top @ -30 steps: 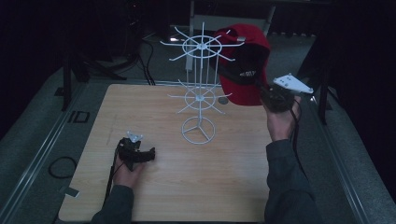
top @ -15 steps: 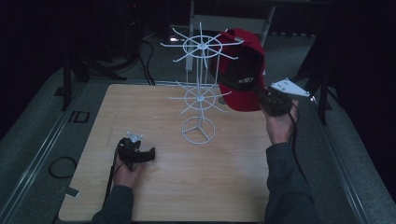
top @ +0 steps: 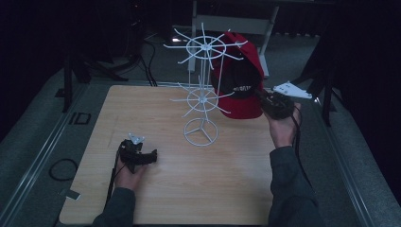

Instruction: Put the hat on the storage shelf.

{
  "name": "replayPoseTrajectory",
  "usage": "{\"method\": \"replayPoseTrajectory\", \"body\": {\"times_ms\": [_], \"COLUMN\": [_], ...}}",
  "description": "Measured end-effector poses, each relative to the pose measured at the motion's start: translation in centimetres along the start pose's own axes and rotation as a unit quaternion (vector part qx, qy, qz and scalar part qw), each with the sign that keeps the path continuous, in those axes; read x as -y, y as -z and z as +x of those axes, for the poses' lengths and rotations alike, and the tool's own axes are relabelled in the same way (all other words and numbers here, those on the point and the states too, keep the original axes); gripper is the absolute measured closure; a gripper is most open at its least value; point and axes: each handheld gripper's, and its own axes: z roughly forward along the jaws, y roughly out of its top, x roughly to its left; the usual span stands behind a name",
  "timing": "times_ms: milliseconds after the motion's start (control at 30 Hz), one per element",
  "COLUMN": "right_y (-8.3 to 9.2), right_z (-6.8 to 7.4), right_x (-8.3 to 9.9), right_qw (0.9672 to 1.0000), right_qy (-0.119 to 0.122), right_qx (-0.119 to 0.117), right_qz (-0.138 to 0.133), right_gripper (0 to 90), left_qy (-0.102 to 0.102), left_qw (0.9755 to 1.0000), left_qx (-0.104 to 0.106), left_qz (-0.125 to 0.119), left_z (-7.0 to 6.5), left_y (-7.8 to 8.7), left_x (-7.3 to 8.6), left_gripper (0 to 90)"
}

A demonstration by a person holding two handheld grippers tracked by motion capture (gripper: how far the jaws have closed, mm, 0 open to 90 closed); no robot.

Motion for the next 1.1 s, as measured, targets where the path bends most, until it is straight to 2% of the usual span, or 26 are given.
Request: {"method": "replayPoseTrajectory", "body": {"times_ms": [367, 533, 967, 1100], "right_y": [-0.11, -0.2, -0.31, -0.19], "right_z": [0.05, 0.13, 0.26, 0.18], "right_x": [0.17, 0.21, 0.35, 0.4], "right_qw": [0.9999, 0.9998, 0.9994, 0.9995], "right_qy": [0.008, 0.01, 0.023, 0.02], "right_qx": [-0.011, -0.012, 0.004, 0.007], "right_qz": [0.007, 0.009, 0.027, 0.022], "right_gripper": [65.9, 56.8, 19.8, 15.0], "left_qy": [0.001, 0.0, 0.001, 0.001], "left_qw": [1.0, 1.0, 1.0, 1.0], "left_qx": [0.0, 0.0, 0.0, 0.0], "left_qz": [0.0, 0.0, 0.0, 0.0], "left_z": [-0.01, -0.01, -0.01, -0.01], "left_y": [0.0, 0.0, 0.0, 0.0], "left_x": [0.0, 0.0, 0.0, 0.0], "left_gripper": [8.5, 8.5, 8.5, 8.5]}}
